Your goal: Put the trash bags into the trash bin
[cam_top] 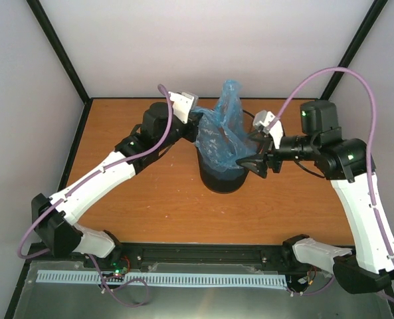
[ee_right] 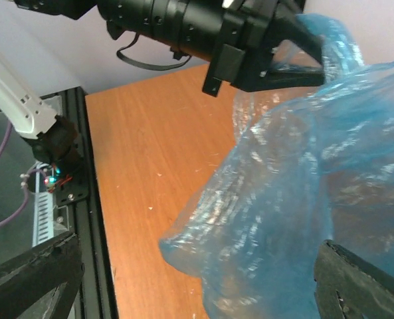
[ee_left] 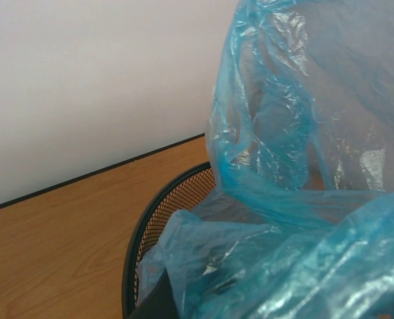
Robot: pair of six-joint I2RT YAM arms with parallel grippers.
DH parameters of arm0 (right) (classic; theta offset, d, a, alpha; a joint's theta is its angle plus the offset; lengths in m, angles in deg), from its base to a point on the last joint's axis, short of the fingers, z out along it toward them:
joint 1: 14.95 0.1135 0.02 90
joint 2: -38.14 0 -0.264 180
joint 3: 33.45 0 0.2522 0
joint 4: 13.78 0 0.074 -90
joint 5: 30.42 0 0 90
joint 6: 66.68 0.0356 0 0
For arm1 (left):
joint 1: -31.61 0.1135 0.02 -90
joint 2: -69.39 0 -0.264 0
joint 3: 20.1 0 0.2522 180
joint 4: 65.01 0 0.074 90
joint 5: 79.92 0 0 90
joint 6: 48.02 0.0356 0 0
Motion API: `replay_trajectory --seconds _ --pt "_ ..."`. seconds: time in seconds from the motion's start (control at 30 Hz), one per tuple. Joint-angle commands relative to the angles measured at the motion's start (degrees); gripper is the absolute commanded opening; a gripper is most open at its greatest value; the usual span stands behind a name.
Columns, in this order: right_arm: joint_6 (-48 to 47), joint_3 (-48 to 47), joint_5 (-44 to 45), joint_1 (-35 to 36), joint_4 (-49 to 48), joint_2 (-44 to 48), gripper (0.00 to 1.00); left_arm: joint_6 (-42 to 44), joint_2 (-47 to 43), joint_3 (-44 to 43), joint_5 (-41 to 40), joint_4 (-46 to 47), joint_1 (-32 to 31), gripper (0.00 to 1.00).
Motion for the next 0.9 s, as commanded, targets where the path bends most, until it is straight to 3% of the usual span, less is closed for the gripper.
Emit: replay_trajectory --seconds 0.0,0.27,0.43,0.67,0.87 --pt "0.4 -1.4 2.2 3.6 1.2 -1.6 0.94 -1.0 0.5 -1.8 1.2 -0.5 0.5 0.01" --pt "7.1 -6.3 16.8 5.7 -1.3 -7.9 0.91 -0.1 -0.3 -1.1 6.9 1.4 0.5 0.01" --pt "8.7 -6.8 19.5 5.7 -2.3 -9.5 0.88 0.0 -1.1 -0.8 6.5 1.9 0.6 0.01" --pt "8.2 -6.1 19.6 5.7 -2.6 -9.8 0.78 0.0 -1.2 -0.9 5.6 1.6 0.5 0.01" --pt "3.9 -5.9 7.5 6.9 -1.8 -6.1 0.85 -0.1 -1.2 -0.9 5.2 1.6 0.5 0.01"
